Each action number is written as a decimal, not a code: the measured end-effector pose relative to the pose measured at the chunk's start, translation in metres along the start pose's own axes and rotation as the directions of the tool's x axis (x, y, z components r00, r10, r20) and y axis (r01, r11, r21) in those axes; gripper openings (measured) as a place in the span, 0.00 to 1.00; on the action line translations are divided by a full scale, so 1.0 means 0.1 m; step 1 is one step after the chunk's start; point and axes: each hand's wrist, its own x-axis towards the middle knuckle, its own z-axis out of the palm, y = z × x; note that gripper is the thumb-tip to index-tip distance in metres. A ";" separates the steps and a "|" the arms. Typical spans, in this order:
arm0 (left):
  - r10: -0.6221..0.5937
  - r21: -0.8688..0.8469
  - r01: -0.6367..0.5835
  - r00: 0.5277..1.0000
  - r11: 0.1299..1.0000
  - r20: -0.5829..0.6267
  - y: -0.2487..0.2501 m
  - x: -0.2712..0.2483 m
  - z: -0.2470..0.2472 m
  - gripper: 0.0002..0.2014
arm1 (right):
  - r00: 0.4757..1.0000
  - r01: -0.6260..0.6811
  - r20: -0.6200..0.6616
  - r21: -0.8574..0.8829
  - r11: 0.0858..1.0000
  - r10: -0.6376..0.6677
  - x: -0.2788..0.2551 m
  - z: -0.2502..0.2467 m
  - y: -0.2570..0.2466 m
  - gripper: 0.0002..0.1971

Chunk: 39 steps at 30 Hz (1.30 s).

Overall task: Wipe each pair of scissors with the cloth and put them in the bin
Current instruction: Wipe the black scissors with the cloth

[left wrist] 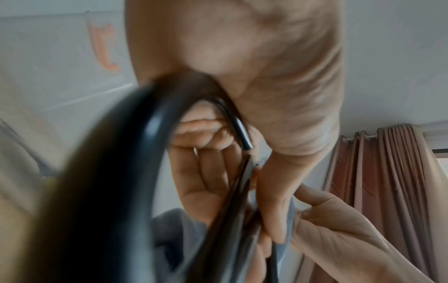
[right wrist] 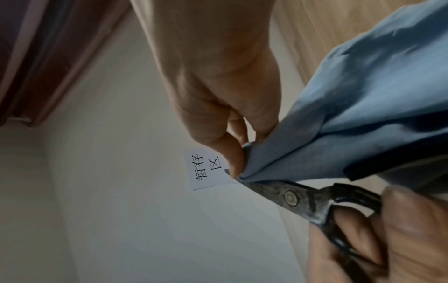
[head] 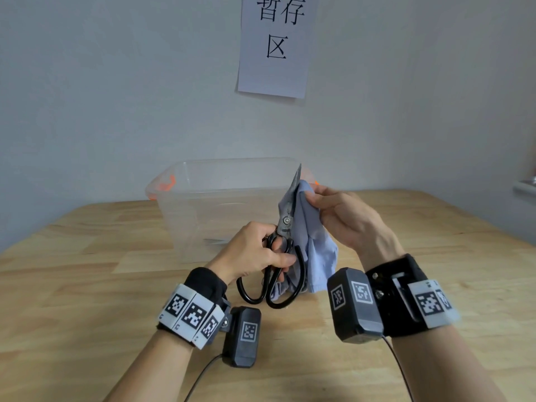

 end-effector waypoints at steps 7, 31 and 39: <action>0.003 -0.010 -0.003 0.998 1.000 0.065 0.01 0.00 0.02 0.20 | 0.988 0.153 -0.006 -0.209 0.966 -0.157 -0.03 -0.01 0.11 0.05; 0.039 0.180 -0.053 0.996 0.982 0.080 0.04 0.00 0.12 0.22 | 0.889 0.338 -0.218 -0.280 0.898 -0.403 0.03 0.17 0.28 0.14; 0.029 0.165 -0.050 0.992 0.985 0.127 0.02 0.01 0.14 0.22 | 0.835 0.355 -0.343 -0.263 0.897 -0.431 -0.01 0.14 0.25 0.15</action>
